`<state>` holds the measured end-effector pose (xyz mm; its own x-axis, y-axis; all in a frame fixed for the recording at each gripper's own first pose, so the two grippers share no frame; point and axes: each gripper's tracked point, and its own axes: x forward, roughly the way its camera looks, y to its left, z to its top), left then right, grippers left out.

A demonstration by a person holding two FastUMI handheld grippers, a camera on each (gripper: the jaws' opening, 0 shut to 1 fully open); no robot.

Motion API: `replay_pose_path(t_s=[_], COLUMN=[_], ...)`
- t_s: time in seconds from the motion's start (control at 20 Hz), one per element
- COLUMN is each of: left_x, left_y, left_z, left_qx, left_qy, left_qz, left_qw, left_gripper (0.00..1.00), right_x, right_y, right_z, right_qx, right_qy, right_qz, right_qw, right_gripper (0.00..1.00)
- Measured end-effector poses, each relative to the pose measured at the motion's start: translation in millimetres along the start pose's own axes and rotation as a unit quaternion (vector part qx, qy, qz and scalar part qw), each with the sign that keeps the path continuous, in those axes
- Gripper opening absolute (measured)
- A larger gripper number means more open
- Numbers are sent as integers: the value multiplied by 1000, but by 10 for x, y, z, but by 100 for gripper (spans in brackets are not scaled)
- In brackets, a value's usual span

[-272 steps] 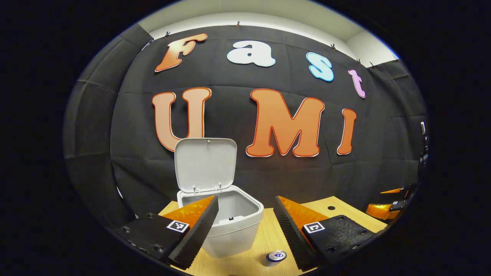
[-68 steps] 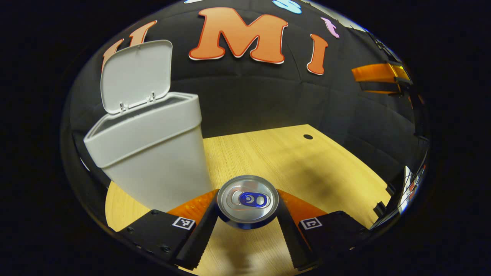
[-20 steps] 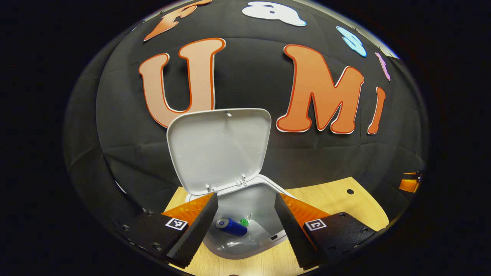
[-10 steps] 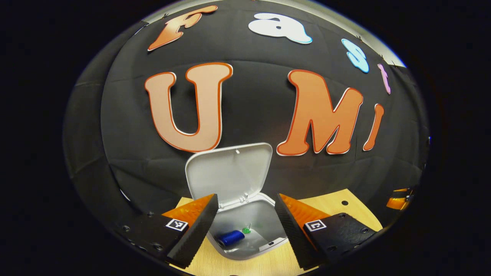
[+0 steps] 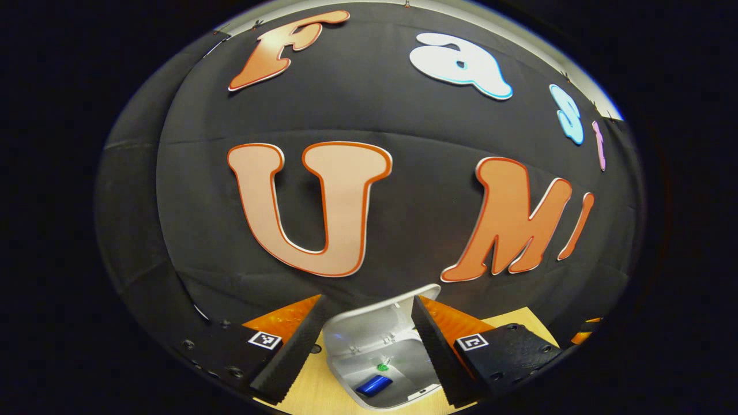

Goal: Press the lid of the desktop garbage bin to open it, pick up the crumpled paper on the desktop and throw it into the bin, then pick up the pop can on the desktop and drop it into the bin, and finally close the garbage bin lid.

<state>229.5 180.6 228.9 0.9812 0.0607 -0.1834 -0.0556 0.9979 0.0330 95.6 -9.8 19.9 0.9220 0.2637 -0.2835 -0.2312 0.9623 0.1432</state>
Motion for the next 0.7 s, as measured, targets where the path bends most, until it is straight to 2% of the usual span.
replay_pose_path(t_s=[0.2,0.35,0.7], left_x=[349,587,909], left_y=[103,162,217], left_z=[160,119,-84], left_qx=[-14,13,30], left_qy=[26,50,71], left_qz=[-5,6,18], left_qw=[1000,999,997], left_gripper=[94,94,94], right_x=[-23,-13,5], right_y=[-89,-121,-191], right_z=[-49,-124,-202], right_qx=[10,18,27], right_qy=[2,9,14], right_qz=[-8,-14,-25], right_qw=[1000,1000,999], right_gripper=[94,95,94])
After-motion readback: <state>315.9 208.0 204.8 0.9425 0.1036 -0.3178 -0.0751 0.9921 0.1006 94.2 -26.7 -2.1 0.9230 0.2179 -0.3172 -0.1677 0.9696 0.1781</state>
